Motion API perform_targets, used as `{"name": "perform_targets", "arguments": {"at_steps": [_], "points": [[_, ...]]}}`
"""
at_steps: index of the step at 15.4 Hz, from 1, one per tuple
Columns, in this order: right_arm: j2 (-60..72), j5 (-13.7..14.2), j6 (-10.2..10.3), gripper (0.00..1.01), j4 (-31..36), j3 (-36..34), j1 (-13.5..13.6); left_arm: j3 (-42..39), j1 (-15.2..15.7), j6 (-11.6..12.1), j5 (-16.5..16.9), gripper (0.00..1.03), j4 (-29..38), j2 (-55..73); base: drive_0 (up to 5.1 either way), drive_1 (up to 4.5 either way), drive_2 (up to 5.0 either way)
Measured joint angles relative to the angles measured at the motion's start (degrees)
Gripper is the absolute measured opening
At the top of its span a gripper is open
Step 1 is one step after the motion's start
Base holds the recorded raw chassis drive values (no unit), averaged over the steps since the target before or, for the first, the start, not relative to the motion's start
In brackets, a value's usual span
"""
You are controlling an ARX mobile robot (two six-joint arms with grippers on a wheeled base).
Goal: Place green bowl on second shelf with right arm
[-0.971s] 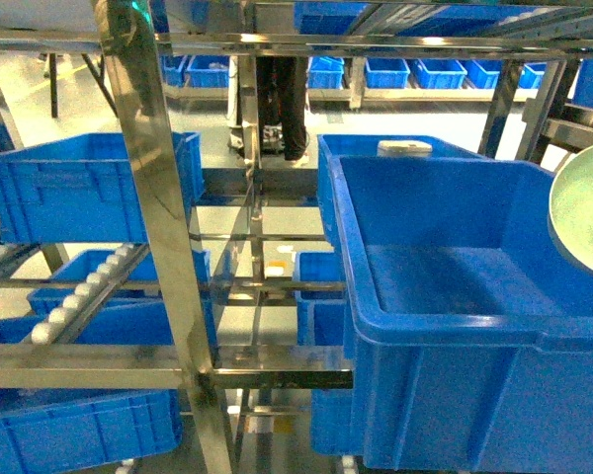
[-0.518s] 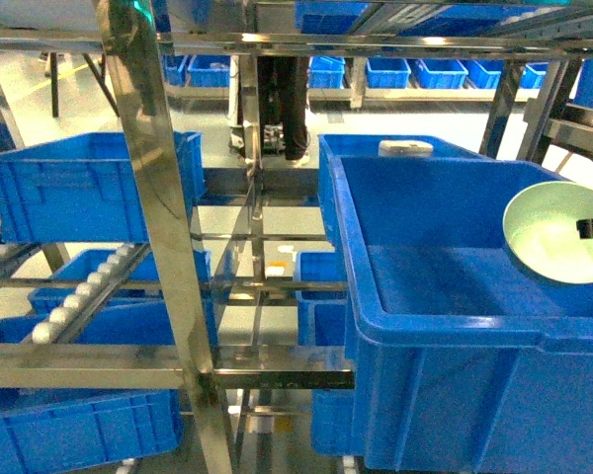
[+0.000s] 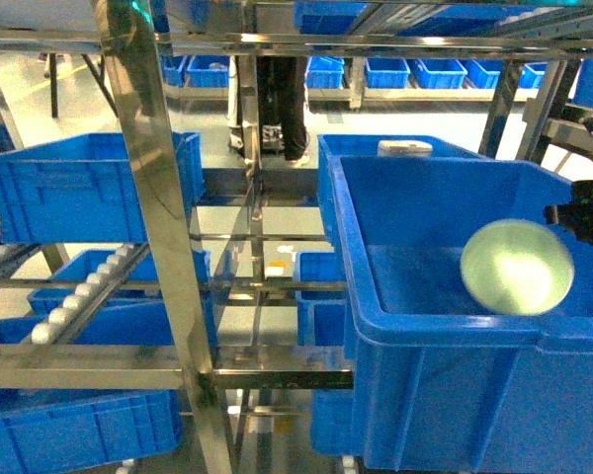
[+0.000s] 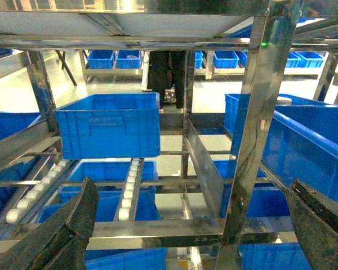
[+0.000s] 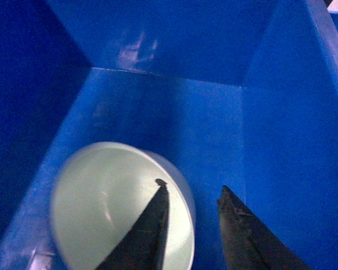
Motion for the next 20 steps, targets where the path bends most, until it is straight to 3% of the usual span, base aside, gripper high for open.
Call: {"name": "perform_targets", "arguments": {"at_steps": [3, 7, 9, 11, 14, 17, 20], "points": [[0.0, 0.3, 2.1, 0.64, 2.1, -0.9, 0.4, 0.0, 0.0, 0.0, 0.0, 0.98, 0.0, 0.0, 0.0, 0.0, 0.0], [-3.8, 1.6, 5.5, 1.0, 6.3, -7.5, 1.6, 0.0, 0.0, 0.0, 0.0, 0.98, 0.0, 0.0, 0.0, 0.0, 0.0], [-10.8, 2.8, 6.3, 0.98, 11.5, -13.8, 3.4, 0.0, 0.0, 0.0, 0.0, 0.98, 0.0, 0.0, 0.0, 0.0, 0.0], [-16.0, 3.4, 7.1, 0.98, 12.1, -19.2, 4.2, 0.0, 0.0, 0.0, 0.0, 0.98, 0.0, 0.0, 0.0, 0.0, 0.0], [-32.3, 4.9, 8.3, 0.98, 13.8, -34.9, 5.7, 0.0, 0.0, 0.0, 0.0, 0.98, 0.0, 0.0, 0.0, 0.0, 0.0], [-50.5, 5.9, 10.0, 0.98, 7.3, -44.0, 7.2, 0.0, 0.0, 0.0, 0.0, 0.98, 0.0, 0.0, 0.0, 0.0, 0.0], [-73.9, 6.8, 10.6, 0.98, -7.0, -49.6, 9.0, 0.0, 0.0, 0.0, 0.0, 0.98, 0.0, 0.0, 0.0, 0.0, 0.0]]}}
